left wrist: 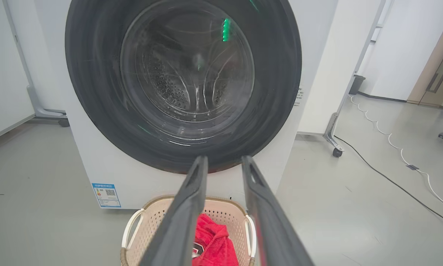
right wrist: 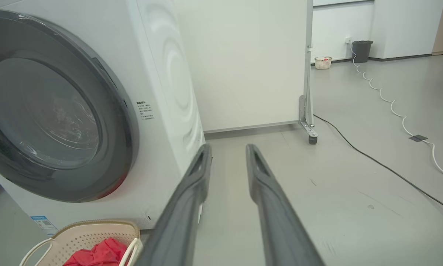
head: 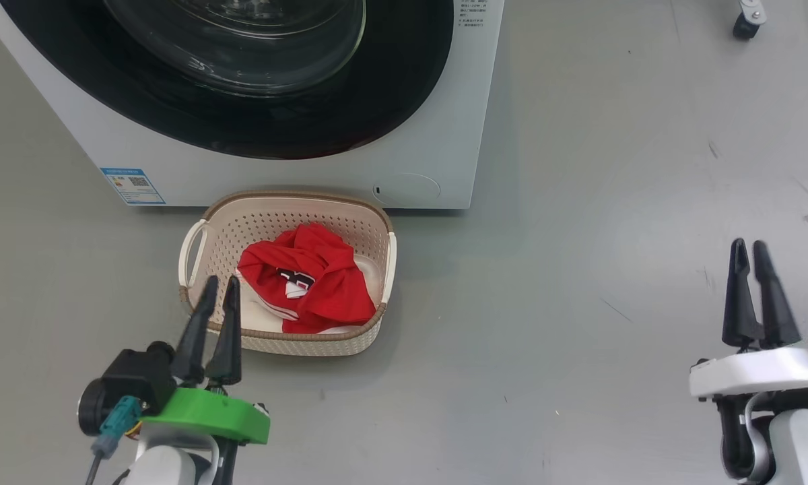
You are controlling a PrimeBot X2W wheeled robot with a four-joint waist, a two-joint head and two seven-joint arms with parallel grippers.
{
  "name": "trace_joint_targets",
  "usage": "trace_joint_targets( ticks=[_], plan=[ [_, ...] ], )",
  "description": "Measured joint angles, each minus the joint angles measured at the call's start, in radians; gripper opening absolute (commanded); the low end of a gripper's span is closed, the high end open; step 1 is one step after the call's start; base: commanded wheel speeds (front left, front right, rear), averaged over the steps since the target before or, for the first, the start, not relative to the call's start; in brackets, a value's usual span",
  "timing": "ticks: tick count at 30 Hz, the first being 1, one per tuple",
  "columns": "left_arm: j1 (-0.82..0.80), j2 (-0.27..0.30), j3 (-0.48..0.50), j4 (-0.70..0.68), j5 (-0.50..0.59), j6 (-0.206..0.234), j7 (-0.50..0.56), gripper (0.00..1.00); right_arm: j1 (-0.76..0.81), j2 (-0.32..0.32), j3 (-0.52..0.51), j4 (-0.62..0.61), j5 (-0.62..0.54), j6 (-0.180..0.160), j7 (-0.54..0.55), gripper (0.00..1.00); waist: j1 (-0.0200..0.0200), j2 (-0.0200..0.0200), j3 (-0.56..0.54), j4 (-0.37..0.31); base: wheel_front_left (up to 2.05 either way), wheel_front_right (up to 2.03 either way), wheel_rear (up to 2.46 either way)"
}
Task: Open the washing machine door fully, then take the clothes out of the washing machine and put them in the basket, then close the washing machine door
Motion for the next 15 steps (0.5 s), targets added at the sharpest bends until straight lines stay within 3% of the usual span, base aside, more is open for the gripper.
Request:
trace_joint_targets(
  ticks=[6,15],
  plan=[
    [0.029,-0.007,-0.009,0.033,-0.015,0.001,0.0,0.0,0.027,0.025,0.008,0.037,0.009,0.0,0.005,0.0,0.0,0.0,-0.001,0.0,0.0,0.0,0.0],
    [0.039,-0.007,-0.009,0.022,-0.121,0.001,0.009,0.0,0.027,0.026,0.004,0.047,0.123,0.0,0.028,0.0,0.0,0.0,-0.016,0.0,0.0,0.0,0.0]
  ],
)
